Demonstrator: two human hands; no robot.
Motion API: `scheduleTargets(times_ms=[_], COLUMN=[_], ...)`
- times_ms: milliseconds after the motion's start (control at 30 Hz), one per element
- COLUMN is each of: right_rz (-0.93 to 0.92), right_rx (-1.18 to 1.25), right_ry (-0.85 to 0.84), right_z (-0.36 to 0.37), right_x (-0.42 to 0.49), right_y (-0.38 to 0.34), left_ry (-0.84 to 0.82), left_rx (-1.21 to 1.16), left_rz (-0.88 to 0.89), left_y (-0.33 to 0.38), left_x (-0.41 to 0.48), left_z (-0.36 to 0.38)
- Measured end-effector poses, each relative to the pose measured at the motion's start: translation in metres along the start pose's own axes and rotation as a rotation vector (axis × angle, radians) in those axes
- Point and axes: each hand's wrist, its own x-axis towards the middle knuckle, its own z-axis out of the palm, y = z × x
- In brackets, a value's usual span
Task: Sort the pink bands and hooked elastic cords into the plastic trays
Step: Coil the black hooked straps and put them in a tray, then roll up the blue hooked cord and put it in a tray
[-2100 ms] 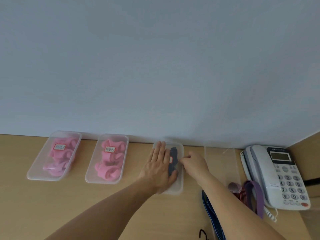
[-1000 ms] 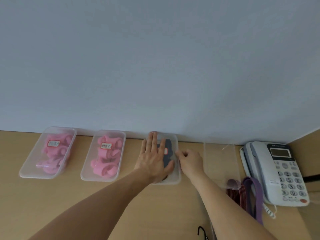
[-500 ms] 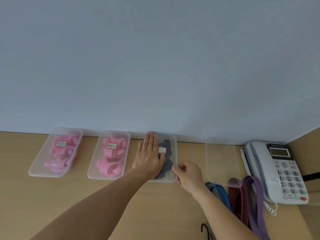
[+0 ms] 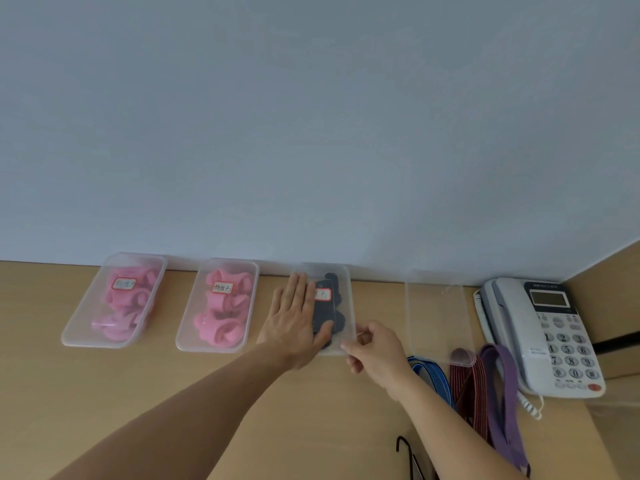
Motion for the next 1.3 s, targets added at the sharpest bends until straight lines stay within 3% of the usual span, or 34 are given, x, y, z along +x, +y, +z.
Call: scheduleTargets(times_ms=[367,467,600,800,1067,1300], right_rz=[0.039,0.010,-0.044,-0.102,-0.110,-0.113], right_rx=[0.123,0.011,-0.170,-0.371,-0.389,-0.502], right_ry=[-0.040,0.070,0.137,0.238,0.270,0.151], right_z=[-0.007,-0.007,-0.005,-0.007,-0.007,-0.017], right_x=[0.002,0.014,0.025,0.028,0.029,0.027], right_y=[0.010,0.000,-0.007,-0.004,-0.001,-0.012], left_ry=[-0.061,-0.075,0.032,-0.026,-0.042,-0.087], left_rx=[-0.093,-0.169,-0.127,-0.080,-0.143,-0.213], left_rz=[0.066,0.081,0.008,-0.089,-0.120,-0.149], left_y=[-0.005,-0.007,-0.006,0.004,0.011,0.015], left_x=[0.010,0.010,0.001,0.004,0.004,0.003], left_z=[-0.002,-0.007,-0.008,-0.010,-0.015,-0.035])
